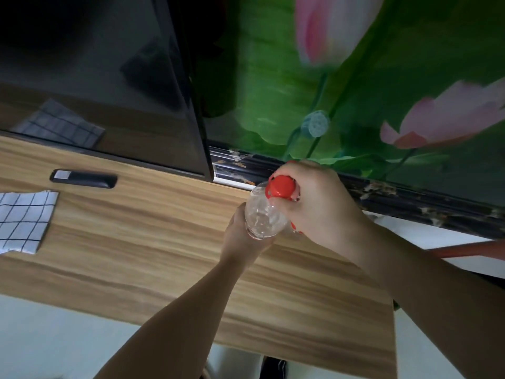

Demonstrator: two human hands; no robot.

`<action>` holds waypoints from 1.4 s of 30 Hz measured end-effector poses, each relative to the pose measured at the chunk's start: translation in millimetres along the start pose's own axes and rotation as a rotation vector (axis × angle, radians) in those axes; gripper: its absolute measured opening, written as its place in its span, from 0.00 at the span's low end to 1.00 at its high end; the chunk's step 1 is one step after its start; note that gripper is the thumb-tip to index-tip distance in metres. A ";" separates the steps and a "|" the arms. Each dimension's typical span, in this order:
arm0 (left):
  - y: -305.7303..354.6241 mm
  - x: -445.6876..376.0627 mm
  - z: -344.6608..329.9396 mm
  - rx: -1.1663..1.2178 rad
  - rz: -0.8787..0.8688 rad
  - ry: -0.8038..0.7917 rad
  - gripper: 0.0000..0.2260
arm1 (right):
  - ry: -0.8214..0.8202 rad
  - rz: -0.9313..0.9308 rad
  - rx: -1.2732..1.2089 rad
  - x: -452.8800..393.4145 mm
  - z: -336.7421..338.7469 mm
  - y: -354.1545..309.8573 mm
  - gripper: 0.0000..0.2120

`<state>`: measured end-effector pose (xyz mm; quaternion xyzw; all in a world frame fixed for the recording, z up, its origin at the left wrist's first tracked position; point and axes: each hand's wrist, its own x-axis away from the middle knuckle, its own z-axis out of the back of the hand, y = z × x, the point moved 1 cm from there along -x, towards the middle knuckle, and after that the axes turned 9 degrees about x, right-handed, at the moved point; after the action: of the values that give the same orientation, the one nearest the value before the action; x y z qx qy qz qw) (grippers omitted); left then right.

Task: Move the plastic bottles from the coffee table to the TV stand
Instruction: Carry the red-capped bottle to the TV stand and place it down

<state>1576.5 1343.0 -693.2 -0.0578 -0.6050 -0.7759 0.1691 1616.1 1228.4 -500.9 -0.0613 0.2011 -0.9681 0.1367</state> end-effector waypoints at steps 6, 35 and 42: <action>-2.2 -11.8 -7.6 0.011 0.008 0.000 0.38 | 0.001 -0.010 0.002 -14.0 -6.8 11.3 0.10; -1.4 -28.3 -7.7 -0.039 0.001 -0.107 0.38 | 0.044 -0.053 0.007 -19.9 -8.5 24.0 0.15; -1.7 -29.3 -8.4 -0.067 0.018 -0.096 0.37 | 0.052 -0.053 0.000 -19.1 -11.0 27.2 0.15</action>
<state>1604.3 1341.0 -705.6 -0.1060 -0.5857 -0.7903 0.1450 1639.0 1214.1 -523.2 -0.0414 0.2028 -0.9726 0.1055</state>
